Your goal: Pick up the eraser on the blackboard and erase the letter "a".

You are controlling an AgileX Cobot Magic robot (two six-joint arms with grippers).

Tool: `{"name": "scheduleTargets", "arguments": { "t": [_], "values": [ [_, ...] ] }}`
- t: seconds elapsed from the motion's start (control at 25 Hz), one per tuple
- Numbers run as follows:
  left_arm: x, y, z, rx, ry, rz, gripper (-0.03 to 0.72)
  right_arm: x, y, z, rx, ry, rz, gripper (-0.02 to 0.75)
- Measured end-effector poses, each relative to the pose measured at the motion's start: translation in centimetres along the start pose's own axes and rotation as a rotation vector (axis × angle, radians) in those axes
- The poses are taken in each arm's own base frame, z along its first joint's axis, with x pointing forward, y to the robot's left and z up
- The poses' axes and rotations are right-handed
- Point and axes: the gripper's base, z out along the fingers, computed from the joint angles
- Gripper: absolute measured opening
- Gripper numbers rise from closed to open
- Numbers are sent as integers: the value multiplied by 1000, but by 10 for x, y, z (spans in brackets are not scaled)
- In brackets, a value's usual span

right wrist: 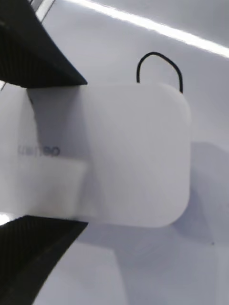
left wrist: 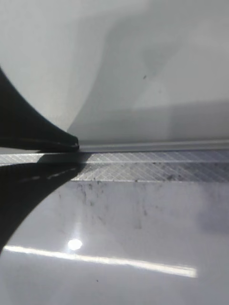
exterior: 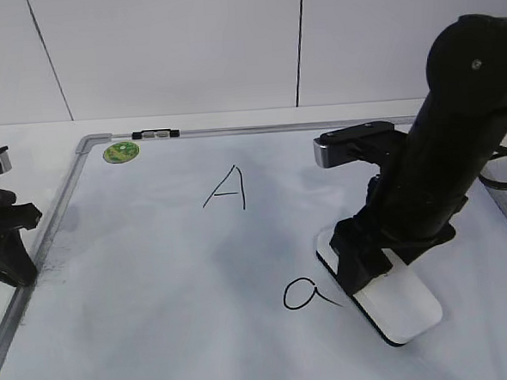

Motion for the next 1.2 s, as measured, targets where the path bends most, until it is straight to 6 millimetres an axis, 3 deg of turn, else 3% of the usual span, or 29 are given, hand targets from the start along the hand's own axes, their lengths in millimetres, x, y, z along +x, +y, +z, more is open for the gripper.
{"name": "scheduleTargets", "arguments": {
  "t": [0.32, 0.52, 0.76, 0.96, 1.2],
  "values": [
    [0, 0, 0, -2, 1, 1, 36, -24, 2, 14, 8, -9, -25, 573],
    [0, 0, 0, -2, 1, 1, 38, -30, 9, 33, 27, 11, -69, 573],
    [0, 1, 0, -8, 0, 4, 39, -34, 16, 40, 46, 26, -114, 573],
    [0, 1, 0, -10, 1, 6, 43, -37, 38, 44, 67, 21, -210, 573],
    [0, 1, 0, -10, 1, 6, 44, -39, 85, 51, 3, -1, -297, 573]
  ]
}}
